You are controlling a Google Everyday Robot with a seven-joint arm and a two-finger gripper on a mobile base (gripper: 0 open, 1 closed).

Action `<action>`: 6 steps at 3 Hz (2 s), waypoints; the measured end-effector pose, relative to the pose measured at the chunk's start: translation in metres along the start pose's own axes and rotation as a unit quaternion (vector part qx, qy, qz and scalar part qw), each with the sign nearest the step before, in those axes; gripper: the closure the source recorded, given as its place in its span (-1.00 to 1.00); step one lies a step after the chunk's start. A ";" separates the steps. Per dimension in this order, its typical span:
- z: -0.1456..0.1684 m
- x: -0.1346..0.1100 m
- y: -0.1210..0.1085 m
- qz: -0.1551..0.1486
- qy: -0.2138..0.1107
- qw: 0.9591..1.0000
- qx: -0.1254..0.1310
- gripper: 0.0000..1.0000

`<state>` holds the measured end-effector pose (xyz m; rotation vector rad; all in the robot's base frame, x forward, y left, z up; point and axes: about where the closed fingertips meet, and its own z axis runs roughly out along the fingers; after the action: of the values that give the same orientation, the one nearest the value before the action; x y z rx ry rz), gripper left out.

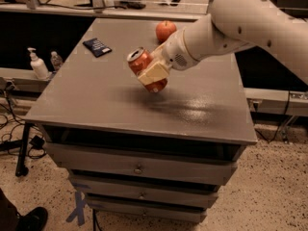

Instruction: Knock coke can over

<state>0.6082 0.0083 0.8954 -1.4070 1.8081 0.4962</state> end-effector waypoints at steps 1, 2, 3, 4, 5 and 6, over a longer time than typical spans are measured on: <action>-0.015 0.027 -0.025 -0.015 0.075 0.997 0.006 1.00; -0.019 0.044 -0.034 -0.032 0.133 0.991 0.007 1.00; -0.015 0.058 -0.034 -0.056 0.184 0.981 0.001 1.00; -0.008 0.062 -0.027 -0.079 0.207 0.975 -0.021 0.66; 0.002 0.061 -0.016 -0.100 0.208 0.972 -0.051 0.20; 0.008 0.058 -0.007 -0.113 0.202 0.970 -0.079 -0.28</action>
Offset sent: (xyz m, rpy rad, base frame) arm 0.0290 -0.0771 -0.0255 -0.4287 0.0389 -0.0156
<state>0.6125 -0.0249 0.8464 -1.9088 1.9165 0.2485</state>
